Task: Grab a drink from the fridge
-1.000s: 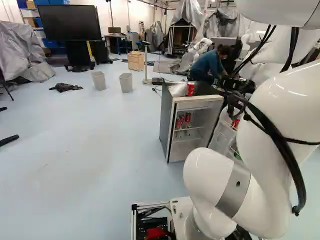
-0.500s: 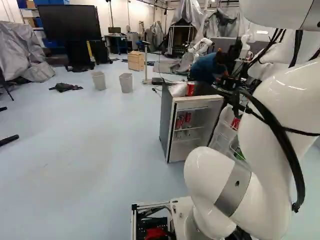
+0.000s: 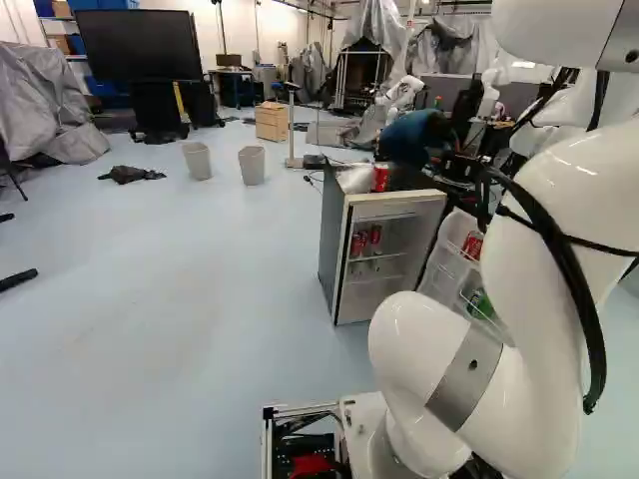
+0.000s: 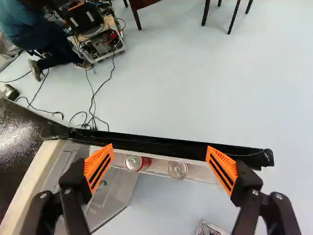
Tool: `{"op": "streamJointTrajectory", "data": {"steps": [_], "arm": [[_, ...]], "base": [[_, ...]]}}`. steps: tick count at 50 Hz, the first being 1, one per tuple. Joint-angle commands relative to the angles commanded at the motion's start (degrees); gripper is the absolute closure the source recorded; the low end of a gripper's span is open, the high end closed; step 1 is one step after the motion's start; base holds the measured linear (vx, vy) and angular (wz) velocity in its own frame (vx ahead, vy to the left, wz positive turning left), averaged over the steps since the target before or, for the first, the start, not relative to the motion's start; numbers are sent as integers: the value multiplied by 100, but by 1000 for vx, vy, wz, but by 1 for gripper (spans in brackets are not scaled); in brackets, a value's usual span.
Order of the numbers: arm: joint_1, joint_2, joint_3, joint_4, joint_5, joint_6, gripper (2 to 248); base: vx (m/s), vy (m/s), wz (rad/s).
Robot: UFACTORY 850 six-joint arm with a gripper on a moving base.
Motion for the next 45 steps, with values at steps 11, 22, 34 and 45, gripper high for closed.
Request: {"op": "streamJointTrajectory", "data": {"steps": [11,22,34,45], "arm": [[-71,-286,-328,0,-249,0,3],[-123,-584,-678,0,-503,0,3],[-168,-912,-1076,0,-834,0,3],[-206,-1207,-1446,0,-1167,0,3]], "base": [[0,0,0],[0,0,0],[0,0,0],[0,0,0]]}}
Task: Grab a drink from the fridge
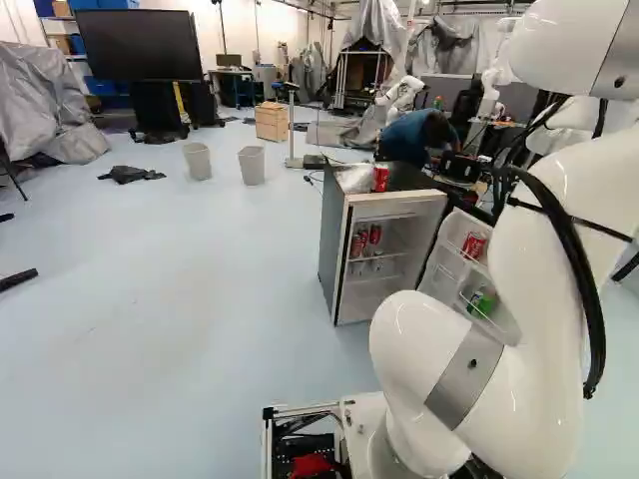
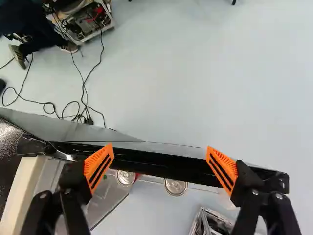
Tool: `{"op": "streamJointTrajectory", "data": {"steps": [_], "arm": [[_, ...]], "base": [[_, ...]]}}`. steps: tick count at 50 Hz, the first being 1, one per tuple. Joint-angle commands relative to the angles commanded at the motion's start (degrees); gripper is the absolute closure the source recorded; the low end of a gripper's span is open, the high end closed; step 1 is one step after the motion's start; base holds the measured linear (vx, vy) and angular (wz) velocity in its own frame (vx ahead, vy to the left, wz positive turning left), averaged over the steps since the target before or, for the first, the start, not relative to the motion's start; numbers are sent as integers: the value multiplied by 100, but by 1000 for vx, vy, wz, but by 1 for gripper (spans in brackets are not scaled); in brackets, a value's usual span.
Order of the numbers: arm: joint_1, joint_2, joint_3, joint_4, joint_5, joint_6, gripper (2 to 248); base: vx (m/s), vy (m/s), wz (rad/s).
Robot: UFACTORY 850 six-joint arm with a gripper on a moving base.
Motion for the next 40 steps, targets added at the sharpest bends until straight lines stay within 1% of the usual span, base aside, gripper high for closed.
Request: {"op": "streamJointTrajectory", "data": {"steps": [14,40], "arm": [[-45,-385,-481,0,-426,0,3],[-130,-1364,-1436,0,-1193,0,3]], "base": [[0,0,0],[0,0,0]]}}
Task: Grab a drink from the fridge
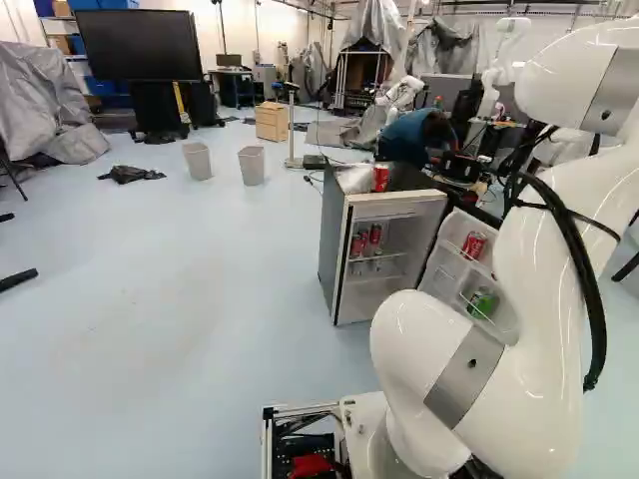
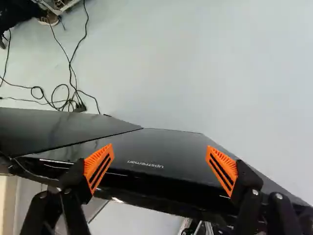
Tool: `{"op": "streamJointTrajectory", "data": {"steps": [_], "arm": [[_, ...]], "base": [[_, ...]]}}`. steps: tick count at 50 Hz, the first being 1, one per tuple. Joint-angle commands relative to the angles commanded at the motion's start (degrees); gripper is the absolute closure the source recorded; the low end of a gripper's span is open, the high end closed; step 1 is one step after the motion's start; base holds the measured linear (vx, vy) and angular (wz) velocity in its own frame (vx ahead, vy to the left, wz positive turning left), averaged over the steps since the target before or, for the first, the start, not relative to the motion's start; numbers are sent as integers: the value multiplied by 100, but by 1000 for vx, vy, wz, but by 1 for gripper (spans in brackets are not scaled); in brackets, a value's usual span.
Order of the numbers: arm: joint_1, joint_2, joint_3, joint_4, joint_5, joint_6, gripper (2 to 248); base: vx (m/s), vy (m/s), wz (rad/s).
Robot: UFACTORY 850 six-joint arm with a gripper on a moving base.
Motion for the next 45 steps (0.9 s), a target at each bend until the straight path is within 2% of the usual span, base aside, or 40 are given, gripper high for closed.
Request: {"op": "streamJointTrajectory", "data": {"steps": [10,25,45], "arm": [[-18,-151,-128,0,-265,0,3],[-41,-102,-45,0,-652,0,3],[-87,58,196,0,-726,0,3]], "base": [[0,0,0],[0,0,0],[0,0,0]]}}
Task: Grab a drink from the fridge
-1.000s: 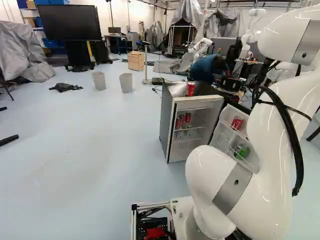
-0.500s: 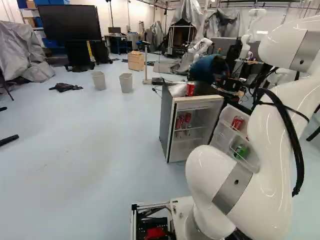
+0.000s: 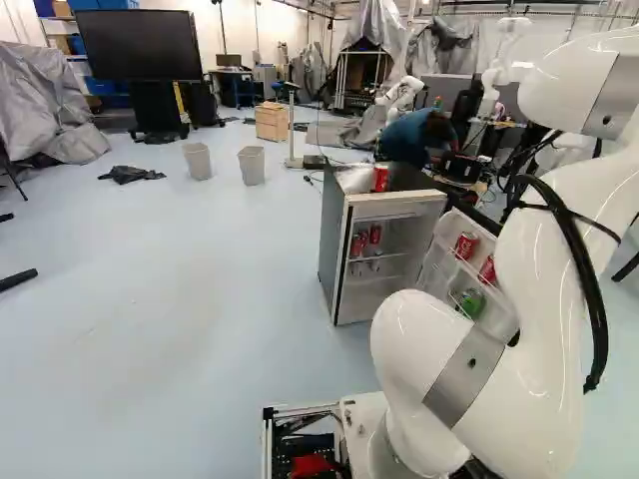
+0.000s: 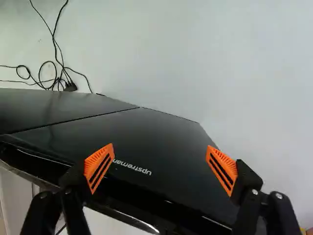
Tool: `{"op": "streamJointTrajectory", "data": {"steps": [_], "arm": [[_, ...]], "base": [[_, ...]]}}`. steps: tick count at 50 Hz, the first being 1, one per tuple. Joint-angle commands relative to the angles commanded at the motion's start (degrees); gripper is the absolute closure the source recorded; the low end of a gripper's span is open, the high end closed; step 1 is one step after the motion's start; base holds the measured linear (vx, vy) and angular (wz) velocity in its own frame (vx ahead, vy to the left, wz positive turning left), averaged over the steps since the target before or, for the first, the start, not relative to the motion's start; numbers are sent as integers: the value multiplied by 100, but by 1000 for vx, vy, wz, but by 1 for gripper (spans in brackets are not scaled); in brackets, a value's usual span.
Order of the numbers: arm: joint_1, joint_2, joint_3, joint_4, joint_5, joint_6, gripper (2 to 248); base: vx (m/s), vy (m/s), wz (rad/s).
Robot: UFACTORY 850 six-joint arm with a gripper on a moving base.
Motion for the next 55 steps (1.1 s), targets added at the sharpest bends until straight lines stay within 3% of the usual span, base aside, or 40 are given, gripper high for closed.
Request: {"op": "streamJointTrajectory", "data": {"steps": [55], "arm": [[13,724,1063,0,0,0,3]], "base": [[0,0,0]]}}
